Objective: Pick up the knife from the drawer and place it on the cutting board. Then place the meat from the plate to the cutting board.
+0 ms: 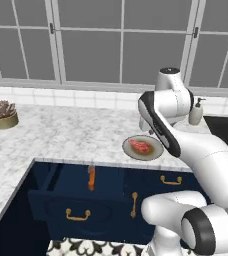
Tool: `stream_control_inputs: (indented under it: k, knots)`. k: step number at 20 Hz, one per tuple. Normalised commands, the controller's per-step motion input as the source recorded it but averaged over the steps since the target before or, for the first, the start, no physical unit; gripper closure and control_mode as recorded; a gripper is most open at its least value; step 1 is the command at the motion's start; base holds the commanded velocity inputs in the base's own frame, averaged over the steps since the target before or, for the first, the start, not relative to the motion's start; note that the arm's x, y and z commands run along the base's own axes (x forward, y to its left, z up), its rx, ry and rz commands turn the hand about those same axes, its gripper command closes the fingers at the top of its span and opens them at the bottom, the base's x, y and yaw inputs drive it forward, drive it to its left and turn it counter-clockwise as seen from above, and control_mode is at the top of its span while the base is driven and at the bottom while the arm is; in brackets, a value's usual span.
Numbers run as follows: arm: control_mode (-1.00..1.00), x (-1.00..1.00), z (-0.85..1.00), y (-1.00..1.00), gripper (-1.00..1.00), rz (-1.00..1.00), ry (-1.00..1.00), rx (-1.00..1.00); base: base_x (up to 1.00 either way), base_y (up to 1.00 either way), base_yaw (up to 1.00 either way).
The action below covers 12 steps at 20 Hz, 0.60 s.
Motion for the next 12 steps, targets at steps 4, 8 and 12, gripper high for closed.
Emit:
stream_control_inputs:
  k: [4,8,12]
  knots:
    - [1.0,0.0,0.0,0.0,-1.0,0.0,0.0,0.0,0.0,-0.5,0.37]
    - [1.0,0.0,0.0,0.0,-1.0,0.0,0.0,0.0,0.12,-0.29,0.34]
    - [1.0,0.0,0.0,0.0,-1.0,0.0,0.0,0.0,0.11,-0.36,0.25]
